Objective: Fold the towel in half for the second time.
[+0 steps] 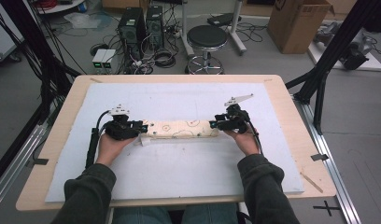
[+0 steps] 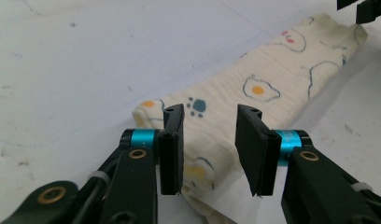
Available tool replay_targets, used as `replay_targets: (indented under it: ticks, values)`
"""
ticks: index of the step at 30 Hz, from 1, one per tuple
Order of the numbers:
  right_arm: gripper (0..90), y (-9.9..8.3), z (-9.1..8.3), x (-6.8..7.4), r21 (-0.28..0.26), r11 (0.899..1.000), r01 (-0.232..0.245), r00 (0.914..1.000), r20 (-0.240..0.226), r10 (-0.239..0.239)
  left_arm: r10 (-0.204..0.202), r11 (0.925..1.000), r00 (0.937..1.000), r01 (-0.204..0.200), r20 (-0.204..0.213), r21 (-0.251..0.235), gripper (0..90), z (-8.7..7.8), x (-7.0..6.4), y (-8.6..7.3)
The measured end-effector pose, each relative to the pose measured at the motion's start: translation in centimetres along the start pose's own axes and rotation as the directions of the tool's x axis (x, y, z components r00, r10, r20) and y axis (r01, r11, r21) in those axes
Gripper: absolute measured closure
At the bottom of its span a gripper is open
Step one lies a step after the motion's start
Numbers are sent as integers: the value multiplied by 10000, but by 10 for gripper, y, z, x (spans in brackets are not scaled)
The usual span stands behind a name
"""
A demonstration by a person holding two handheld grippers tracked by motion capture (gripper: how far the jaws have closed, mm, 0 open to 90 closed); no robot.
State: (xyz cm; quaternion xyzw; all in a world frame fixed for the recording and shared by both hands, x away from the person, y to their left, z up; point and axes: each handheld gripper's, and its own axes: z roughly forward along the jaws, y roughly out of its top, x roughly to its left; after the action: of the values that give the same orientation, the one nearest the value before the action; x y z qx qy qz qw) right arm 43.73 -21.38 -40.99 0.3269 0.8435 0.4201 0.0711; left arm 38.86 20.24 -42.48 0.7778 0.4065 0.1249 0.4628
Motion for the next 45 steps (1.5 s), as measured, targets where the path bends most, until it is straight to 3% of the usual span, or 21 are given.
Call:
replay_targets:
  ticks: [11,21,25,36,45]
  values:
    - [536,-3,16,7,442,9975,553,9983,-207,-545,396,9970,9992,-400,73,662,659,8,-2,-5]
    - [534,-10,21,5,1337,9875,836,9965,-87,-832,657,9927,9978,-659,58,1006,655,12,-2,-8]
    - [532,-14,21,5,1133,9902,817,9967,-96,-811,706,9922,9975,-708,60,1025,648,12,-2,-7]
    - [446,-10,13,7,485,9982,347,9994,-85,-343,411,9988,9991,-414,139,250,562,-1,-5,-1]
    - [311,-7,1,11,-119,9997,-214,9997,-143,212,458,9989,9984,-453,319,-146,493,-14,-13,4]
